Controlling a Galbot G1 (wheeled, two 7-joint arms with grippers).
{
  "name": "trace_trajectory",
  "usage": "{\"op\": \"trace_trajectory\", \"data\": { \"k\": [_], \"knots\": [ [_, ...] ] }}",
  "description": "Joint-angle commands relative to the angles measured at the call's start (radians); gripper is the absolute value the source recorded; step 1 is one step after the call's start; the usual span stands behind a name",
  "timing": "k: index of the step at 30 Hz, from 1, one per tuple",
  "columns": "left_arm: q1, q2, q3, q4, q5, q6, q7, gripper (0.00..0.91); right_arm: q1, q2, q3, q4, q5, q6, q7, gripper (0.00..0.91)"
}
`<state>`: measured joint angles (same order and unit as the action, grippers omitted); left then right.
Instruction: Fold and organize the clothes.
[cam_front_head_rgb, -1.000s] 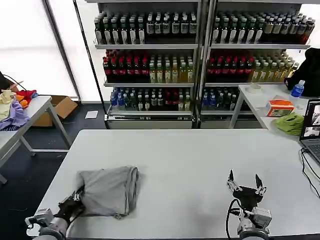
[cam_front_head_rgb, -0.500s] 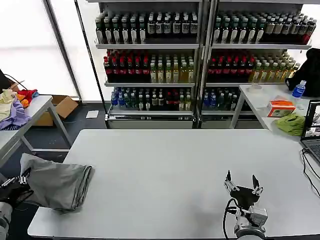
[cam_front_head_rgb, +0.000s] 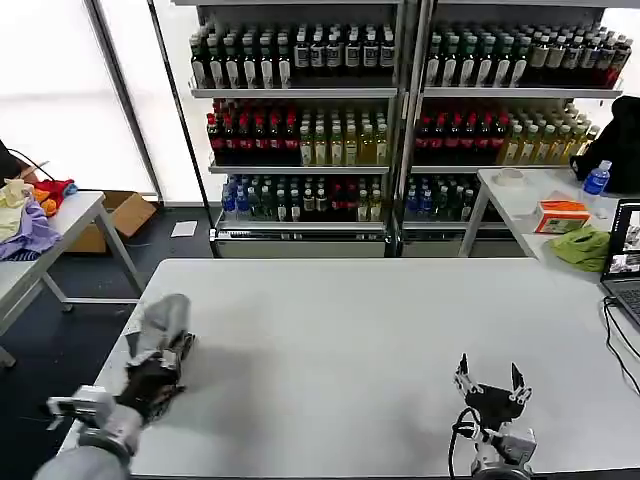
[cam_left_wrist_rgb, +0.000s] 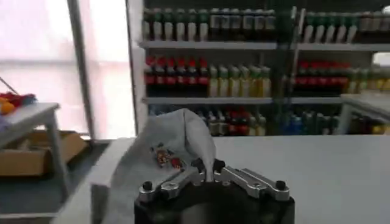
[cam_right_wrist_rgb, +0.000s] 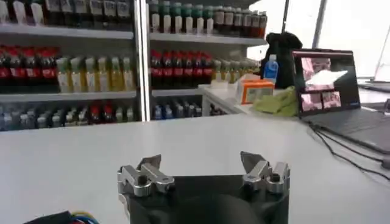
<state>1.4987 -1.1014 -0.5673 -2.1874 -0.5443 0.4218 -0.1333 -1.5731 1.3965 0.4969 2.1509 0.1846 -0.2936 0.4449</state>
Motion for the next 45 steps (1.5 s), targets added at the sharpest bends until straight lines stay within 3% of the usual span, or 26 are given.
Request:
{"op": "trace_trajectory", "data": {
  "k": [1,13,15,16,17,18,24,28,33,40,42,45],
  "knots": [
    [-0.201,-0.22,0.549,0.074,0.074,0.015,-0.118,0.0,-0.041,0.081,-0.004,-0.01,-0.095,0.004,-0.004,0.907],
    [-0.382,-0.301,0.572,0.293,0.024,-0.002,-0.118,0.0,-0.098,0.115,-0.007,0.01,-0.176,0.015,-0.009,0.907],
    [-0.397,-0.318,0.575,0.322,0.024,-0.009,-0.104,0.05,-0.098,0.116,-0.007,0.012,-0.177,0.013,-0.01,0.907],
    [-0.399,-0.325,0.578,0.328,0.019,-0.014,-0.096,0.373,-0.096,0.117,-0.007,0.013,-0.18,0.012,-0.011,0.907],
    [-0.404,-0.333,0.584,0.34,0.003,-0.027,-0.09,0.806,-0.094,0.116,-0.009,0.011,-0.18,0.011,-0.012,0.907],
    [-0.407,-0.339,0.587,0.344,-0.016,-0.037,-0.085,0.907,-0.093,0.116,-0.009,0.01,-0.18,0.011,-0.012,0.907],
    [-0.398,-0.331,0.597,0.3,-0.155,-0.094,0.043,0.907,-0.072,0.114,-0.021,-0.013,-0.181,0.002,-0.013,0.907],
    [-0.395,-0.316,0.581,0.273,-0.137,-0.11,0.017,0.907,-0.053,0.111,-0.036,-0.028,-0.154,-0.01,-0.019,0.907],
    [-0.4,-0.264,0.498,0.256,-0.11,-0.101,-0.061,0.907,-0.019,0.08,-0.06,-0.004,0.019,-0.072,-0.046,0.907],
    [-0.368,-0.158,0.379,0.205,0.085,-0.024,-0.127,0.907,0.147,-0.026,-0.098,0.037,0.433,-0.258,-0.012,0.907],
    [-0.346,-0.143,0.345,0.191,0.098,-0.008,-0.142,0.907,0.188,-0.043,-0.13,0.031,0.491,-0.284,0.012,0.907],
    [-0.313,-0.136,0.308,0.169,0.113,-0.001,-0.16,0.907,0.236,-0.057,-0.199,-0.008,0.493,-0.285,0.03,0.907]
  ]
}}
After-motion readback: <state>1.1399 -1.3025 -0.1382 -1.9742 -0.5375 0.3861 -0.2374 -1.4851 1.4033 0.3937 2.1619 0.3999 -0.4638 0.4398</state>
